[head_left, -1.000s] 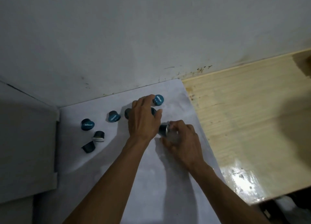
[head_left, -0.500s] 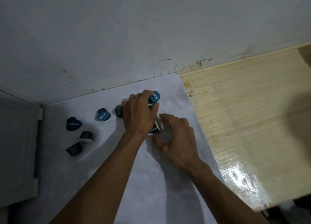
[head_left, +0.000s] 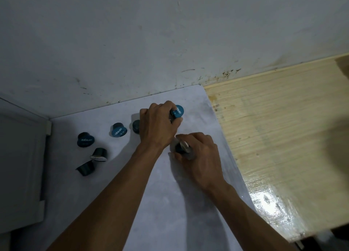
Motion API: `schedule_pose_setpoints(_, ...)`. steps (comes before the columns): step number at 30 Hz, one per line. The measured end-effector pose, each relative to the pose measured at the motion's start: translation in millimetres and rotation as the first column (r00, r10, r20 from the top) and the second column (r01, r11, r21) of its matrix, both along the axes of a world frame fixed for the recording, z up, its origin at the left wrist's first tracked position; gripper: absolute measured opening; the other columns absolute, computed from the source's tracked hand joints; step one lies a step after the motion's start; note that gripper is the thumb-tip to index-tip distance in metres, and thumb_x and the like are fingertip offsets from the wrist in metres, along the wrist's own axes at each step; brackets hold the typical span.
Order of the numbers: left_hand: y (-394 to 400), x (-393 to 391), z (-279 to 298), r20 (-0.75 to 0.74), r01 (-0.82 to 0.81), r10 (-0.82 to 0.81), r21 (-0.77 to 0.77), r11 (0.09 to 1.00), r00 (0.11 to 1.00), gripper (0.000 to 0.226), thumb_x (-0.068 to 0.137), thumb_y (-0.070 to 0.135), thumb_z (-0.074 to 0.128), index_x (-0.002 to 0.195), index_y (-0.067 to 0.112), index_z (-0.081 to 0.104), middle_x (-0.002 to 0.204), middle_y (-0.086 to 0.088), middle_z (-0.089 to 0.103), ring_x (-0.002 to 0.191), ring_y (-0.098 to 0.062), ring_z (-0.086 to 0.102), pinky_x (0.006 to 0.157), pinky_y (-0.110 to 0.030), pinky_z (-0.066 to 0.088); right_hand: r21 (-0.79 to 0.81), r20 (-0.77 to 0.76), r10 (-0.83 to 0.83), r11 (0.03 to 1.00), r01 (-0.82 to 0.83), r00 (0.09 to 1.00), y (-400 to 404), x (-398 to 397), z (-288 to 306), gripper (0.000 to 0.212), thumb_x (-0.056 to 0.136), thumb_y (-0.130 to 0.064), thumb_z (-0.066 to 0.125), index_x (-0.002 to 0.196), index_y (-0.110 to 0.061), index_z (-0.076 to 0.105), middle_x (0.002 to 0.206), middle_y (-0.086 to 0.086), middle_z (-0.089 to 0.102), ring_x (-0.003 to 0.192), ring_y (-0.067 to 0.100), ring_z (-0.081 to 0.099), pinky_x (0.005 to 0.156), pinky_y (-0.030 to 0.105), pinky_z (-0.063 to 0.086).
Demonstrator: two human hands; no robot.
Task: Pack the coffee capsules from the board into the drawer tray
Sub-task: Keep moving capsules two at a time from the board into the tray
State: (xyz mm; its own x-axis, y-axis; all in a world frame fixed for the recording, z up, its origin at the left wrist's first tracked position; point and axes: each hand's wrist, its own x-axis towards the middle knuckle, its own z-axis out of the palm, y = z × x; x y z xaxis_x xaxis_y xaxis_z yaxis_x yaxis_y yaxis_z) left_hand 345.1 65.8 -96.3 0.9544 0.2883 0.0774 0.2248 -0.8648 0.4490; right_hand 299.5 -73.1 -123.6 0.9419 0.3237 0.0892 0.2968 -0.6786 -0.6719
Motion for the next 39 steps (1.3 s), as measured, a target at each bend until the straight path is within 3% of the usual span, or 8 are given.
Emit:
schedule_pose_setpoints(4, -8.4, -0.1, 4.0, 0.032, 0.015, -0.016, 0.009, 1.000, 0.999, 0.023, 0.088, 0.031, 0.067, 0.106, 0.018, 0.064, 0.101, -0.002, 0.071, 0.097, -0.021, 0.058, 0.090, -0.036, 0.036, 0.032, 0.005, -0.030, 0.999, 0.030, 1.000, -22.2, 2.7, 7.8, 0.034, 0.082, -0.024, 0.076, 0.115, -0.018, 0.069, 0.108, 0.002, 0.061, 0.096, 0.017, 0.060, 0.079, 0.014, 0.046)
schedule_pose_setpoints(8, -25.3, -10.0, 9.5, 0.042, 0.024, -0.026, 0.030, 0.999, 0.999, 0.024, 0.090, 0.028, 0.064, 0.111, 0.016, 0.066, 0.109, -0.003, 0.069, 0.102, -0.019, 0.056, 0.090, -0.031, 0.035, 0.326, 0.142, -0.115, 0.943, 0.063, 0.983, -22.3, -1.6, 16.9, 0.018, 0.073, 0.012, 0.072, 0.090, 0.009, 0.069, 0.083, -0.006, 0.052, 0.085, -0.001, 0.058, 0.075, -0.001, 0.043)
schedule_pose_setpoints(13, -25.9, -6.1, 8.8, 0.042, 0.033, -0.032, 0.000, 0.999, 0.999, 0.043, 0.085, 0.030, 0.068, 0.124, 0.021, 0.054, 0.123, -0.002, 0.058, 0.114, -0.021, 0.051, 0.094, -0.034, 0.036, 0.089, 0.049, 0.045, 0.995, -0.049, 0.998, -46.1, 0.7, -3.7, 0.040, 0.082, -0.026, 0.077, 0.120, -0.018, 0.066, 0.112, 0.003, 0.061, 0.099, 0.021, 0.062, 0.079, 0.035, 0.058)
schedule_pose_setpoints(20, -34.8, 10.5, 4.1, -0.031, 0.063, -0.061, 0.083, 0.995, 0.998, 0.044, 0.089, 0.042, 0.064, 0.128, 0.025, 0.054, 0.117, -0.002, 0.066, 0.111, -0.024, 0.054, 0.092, -0.036, 0.034, 0.202, 0.073, -0.027, 0.979, 0.012, 0.997, -52.7, -5.0, 6.1, 0.032, 0.089, -0.045, 0.058, 0.105, -0.019, 0.067, 0.103, -0.001, 0.070, 0.091, 0.014, 0.062, 0.079, 0.033, 0.057)
schedule_pose_setpoints(24, -43.9, 15.5, -1.5, 0.012, 0.062, -0.062, 0.039, 0.997, 0.998, 0.033, 0.089, 0.036, 0.066, 0.117, 0.021, 0.059, 0.107, -0.003, 0.069, 0.102, -0.024, 0.056, 0.088, -0.037, 0.040, 0.181, 0.151, -0.057, 0.983, 0.029, 0.987, -55.6, -6.5, 0.8, 0.024, 0.082, -0.026, 0.075, 0.102, -0.015, 0.068, 0.101, 0.000, 0.072, 0.087, 0.018, 0.063, 0.072, 0.038, 0.057)
schedule_pose_setpoints(29, -51.4, -0.4, -7.1, 0.111, 0.061, -0.046, -0.143, 0.988, 0.993, 0.026, 0.085, 0.024, 0.071, 0.110, 0.017, 0.064, 0.108, -0.002, 0.067, 0.101, -0.021, 0.056, 0.081, -0.040, 0.054, 0.200, 0.178, -0.140, 0.974, 0.103, 0.974, -65.8, -15.9, 2.4, 0.030, 0.081, -0.024, 0.075, 0.107, -0.008, 0.072, 0.105, 0.003, 0.073, 0.093, 0.018, 0.066, 0.080, 0.029, 0.056)
schedule_pose_setpoints(33, -54.0, -36.6, -6.4, 0.238, 0.045, 0.026, -0.287, 0.957, 0.971, 0.027, 0.081, 0.021, 0.076, 0.106, 0.014, 0.069, 0.105, -0.001, 0.071, 0.098, -0.016, 0.062, 0.082, -0.025, 0.051, 0.197, 0.161, -0.172, 0.971, 0.139, 0.972, -68.1, -24.2, -2.0, 0.032, 0.082, -0.022, 0.078, 0.110, -0.008, 0.073, 0.108, 0.004, 0.073, 0.096, 0.016, 0.067, 0.085, 0.021, 0.054)
schedule_pose_setpoints(39, -47.9, -94.0, 24.9, 0.296, 0.035, 0.099, -0.414, 0.910, 0.950, 0.030, 0.080, 0.020, 0.078, 0.108, 0.015, 0.069, 0.105, 0.003, 0.070, 0.092, -0.007, 0.061, 0.077, -0.010, 0.048, 0.266, 0.144, -0.210, 0.949, 0.167, 0.967, -60.5, -43.9, 20.7, 0.030, 0.078, -0.015, 0.081, 0.106, -0.009, 0.073, 0.103, 0.003, 0.074, 0.091, 0.019, 0.069, 0.079, 0.031, 0.058)
